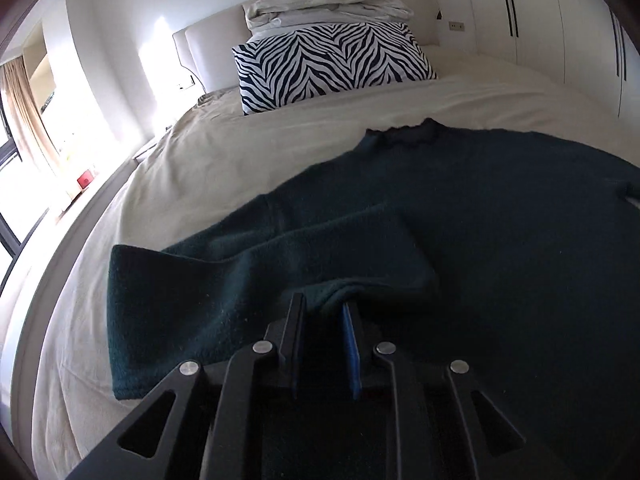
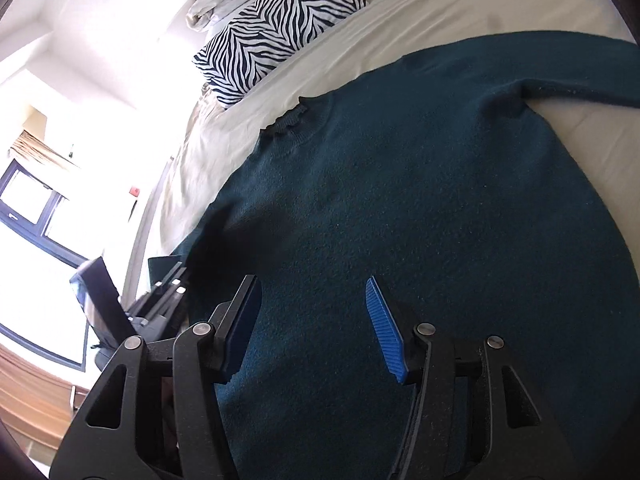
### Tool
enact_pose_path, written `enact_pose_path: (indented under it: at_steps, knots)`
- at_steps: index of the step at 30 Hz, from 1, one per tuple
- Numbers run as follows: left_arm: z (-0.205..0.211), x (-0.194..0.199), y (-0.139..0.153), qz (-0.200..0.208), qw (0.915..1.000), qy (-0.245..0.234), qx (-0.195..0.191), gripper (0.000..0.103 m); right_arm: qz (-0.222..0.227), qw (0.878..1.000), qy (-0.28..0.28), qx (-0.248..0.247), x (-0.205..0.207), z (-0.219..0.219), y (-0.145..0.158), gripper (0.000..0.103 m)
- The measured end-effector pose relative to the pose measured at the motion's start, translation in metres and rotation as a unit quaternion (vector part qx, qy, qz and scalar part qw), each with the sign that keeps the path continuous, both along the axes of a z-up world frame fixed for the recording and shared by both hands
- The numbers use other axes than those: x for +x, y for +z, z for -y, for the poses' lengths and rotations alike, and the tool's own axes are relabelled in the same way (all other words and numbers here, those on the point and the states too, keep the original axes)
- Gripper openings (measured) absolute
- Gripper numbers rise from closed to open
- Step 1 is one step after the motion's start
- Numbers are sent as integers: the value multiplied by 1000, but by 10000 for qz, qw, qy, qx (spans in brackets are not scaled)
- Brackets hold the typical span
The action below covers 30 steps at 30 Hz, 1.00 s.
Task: Fold small clothes
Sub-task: 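Fold the held sleeve across the sweater body with the left gripper, release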
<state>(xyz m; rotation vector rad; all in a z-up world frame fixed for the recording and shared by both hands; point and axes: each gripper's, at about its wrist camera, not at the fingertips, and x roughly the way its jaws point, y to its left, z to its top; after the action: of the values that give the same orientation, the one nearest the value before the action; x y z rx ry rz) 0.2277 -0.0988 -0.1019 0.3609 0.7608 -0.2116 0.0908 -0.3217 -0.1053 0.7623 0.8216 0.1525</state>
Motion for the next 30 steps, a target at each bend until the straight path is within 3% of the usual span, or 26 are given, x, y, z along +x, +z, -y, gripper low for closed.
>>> enact_pose_path:
  at_steps: [3, 5, 6, 12, 15, 20, 23, 30]
  knots:
    - [-15, -8, -14, -126, 9997, 153, -124, 32, -109, 9984, 387, 399, 29, 3, -11, 53]
    - [-20, -5, -10, -111, 9990, 298, -327, 51, -157, 9950, 703, 685, 54, -8, -16, 53]
    - [-25, -9, -11, -149, 9982, 367, -443, 55, -188, 9918, 886, 900, 68, -15, -20, 53]
    - [-54, -14, -17, -356, 9893, 519, -1316, 58, -614, 9791, 1369, 1370, 148, -77, -36, 53]
    - [-67, -13, -18, -417, 9829, 548, -1706, 58, -973, 9788, 1326, 1222, 182, -100, -45, 53]
    - [-79, -13, -19, -455, 9749, 577, -2102, 58, -1139, 9787, 1350, 1049, 207, -125, -50, 33]
    - [-83, -16, -18, -441, 9722, 516, -2240, 63, -1045, 9800, 1524, 740, 220, -138, -44, 9]
    - [-96, -25, -12, -251, 9636, 530, -2610, 78, -458, 9897, 1344, -172, 220, -120, 0, 7]
